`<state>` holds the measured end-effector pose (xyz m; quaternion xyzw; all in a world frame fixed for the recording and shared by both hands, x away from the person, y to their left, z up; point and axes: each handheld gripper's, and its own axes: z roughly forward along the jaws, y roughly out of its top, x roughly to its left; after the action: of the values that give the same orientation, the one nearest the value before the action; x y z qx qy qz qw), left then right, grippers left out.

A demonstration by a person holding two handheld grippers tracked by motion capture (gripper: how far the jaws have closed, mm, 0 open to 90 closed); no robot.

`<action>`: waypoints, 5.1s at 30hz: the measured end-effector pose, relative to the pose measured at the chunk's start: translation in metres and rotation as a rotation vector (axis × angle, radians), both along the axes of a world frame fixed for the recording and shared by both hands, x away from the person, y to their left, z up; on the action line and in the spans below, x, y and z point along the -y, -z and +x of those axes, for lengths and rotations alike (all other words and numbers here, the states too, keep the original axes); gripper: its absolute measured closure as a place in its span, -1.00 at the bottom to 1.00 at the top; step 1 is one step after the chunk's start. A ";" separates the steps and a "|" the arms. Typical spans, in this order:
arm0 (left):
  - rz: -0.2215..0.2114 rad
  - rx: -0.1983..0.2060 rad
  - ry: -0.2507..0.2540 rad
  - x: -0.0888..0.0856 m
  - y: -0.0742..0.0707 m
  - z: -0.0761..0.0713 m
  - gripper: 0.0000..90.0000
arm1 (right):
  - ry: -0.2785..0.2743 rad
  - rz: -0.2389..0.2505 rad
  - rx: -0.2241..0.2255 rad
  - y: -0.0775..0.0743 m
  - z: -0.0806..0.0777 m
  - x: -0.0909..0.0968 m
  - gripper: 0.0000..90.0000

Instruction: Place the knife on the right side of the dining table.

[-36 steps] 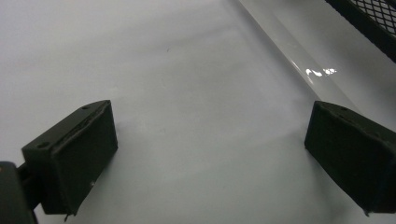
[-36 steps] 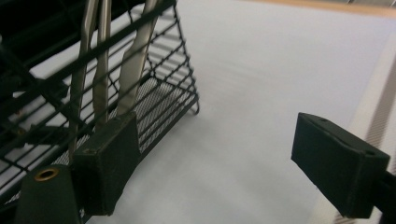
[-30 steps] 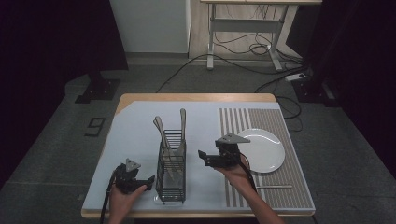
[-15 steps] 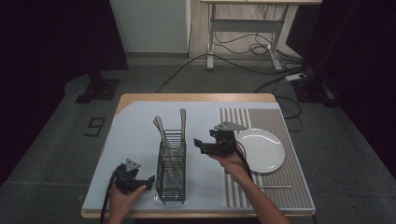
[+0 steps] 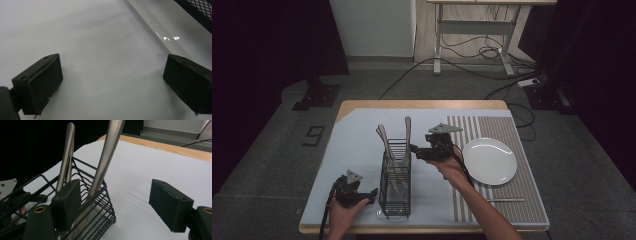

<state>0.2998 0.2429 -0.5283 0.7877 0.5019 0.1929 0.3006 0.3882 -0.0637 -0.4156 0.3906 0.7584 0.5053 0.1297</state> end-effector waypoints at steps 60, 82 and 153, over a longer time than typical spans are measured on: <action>-0.002 -0.002 -0.001 0.000 0.000 0.000 -0.96 | -0.125 0.192 0.104 -0.027 0.021 -0.005 0.84; 0.000 0.000 0.000 0.000 0.000 0.000 -0.96 | -0.069 0.408 0.199 -0.075 -0.002 0.059 0.85; -0.001 0.000 -0.001 0.000 0.000 0.000 -0.96 | 0.298 0.307 0.135 -0.010 0.073 0.141 0.85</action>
<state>0.2999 0.2428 -0.5284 0.7871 0.5026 0.1929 0.3010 0.4615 -0.2052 -0.4054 0.4789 0.5961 0.6149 0.1927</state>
